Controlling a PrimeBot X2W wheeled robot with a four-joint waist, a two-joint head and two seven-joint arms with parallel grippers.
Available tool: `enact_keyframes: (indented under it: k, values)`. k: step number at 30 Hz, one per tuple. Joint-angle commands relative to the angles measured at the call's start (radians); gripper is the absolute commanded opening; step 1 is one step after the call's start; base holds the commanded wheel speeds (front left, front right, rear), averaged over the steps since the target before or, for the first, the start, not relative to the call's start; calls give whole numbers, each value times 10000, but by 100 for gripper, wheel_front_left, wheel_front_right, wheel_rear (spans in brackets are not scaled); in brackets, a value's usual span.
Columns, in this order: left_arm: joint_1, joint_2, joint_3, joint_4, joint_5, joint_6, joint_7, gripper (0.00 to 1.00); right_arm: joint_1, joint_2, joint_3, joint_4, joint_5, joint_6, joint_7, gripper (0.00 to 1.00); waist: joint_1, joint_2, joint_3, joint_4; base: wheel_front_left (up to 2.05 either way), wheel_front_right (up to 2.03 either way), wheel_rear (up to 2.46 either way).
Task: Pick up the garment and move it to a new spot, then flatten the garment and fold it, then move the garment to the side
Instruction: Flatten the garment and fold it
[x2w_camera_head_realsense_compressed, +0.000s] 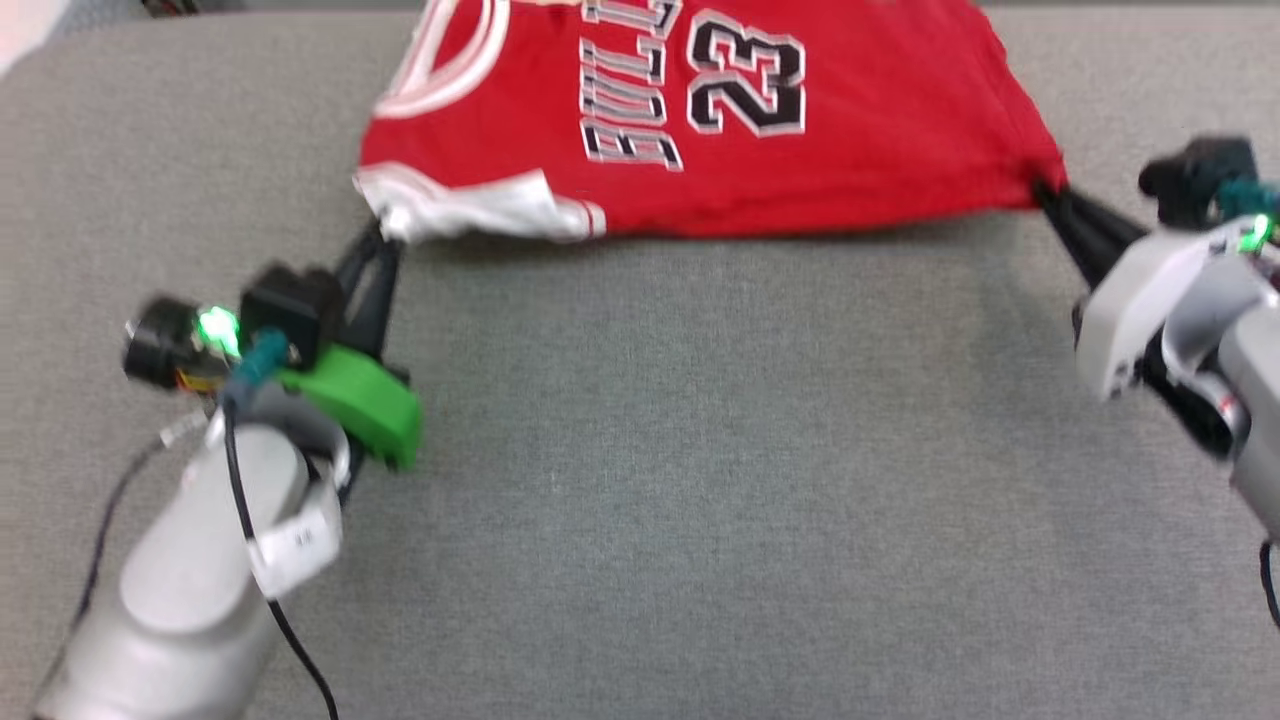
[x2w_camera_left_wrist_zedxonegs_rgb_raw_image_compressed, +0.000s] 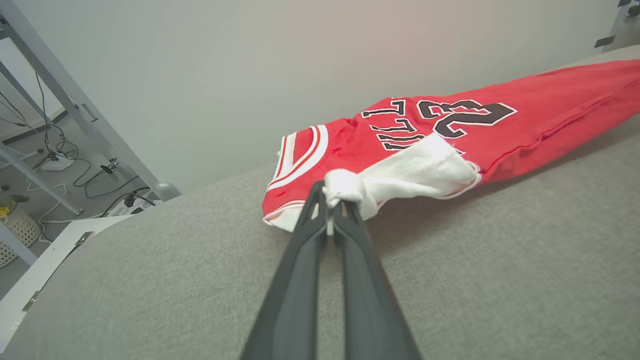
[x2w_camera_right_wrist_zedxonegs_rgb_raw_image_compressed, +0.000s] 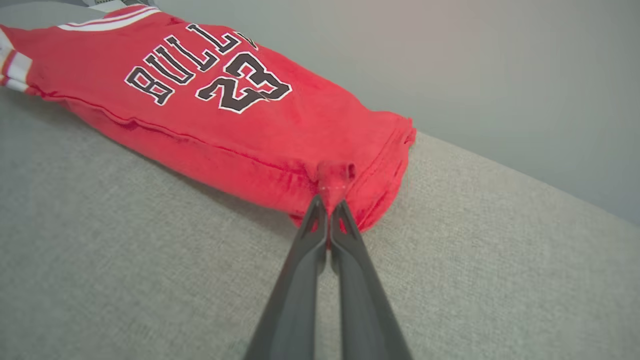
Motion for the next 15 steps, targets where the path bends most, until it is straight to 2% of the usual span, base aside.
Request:
enact_keyframes:
  k: [1,4,9,15]
  values:
    - [463,-24,-17,-154,-152,126,-56,0,478,-142,100,-130,167,-7,-28,0,1,0,-996,156,0,0,0]
    - [1572,49,-54,-370,-415,296,-46,0,1536,-386,251,-418,409,-7,1,0,1,0,-1444,198,0,0,0]
    - [3195,104,-266,-574,-722,432,-48,0,3105,-742,-102,-763,788,-7,-16,0,1,0,-1928,318,0,0,0]
    - [4951,-244,-348,-843,-1292,896,-49,0,5027,-933,-656,-1212,824,-7,3,0,1,0,-2458,324,0,0,0]
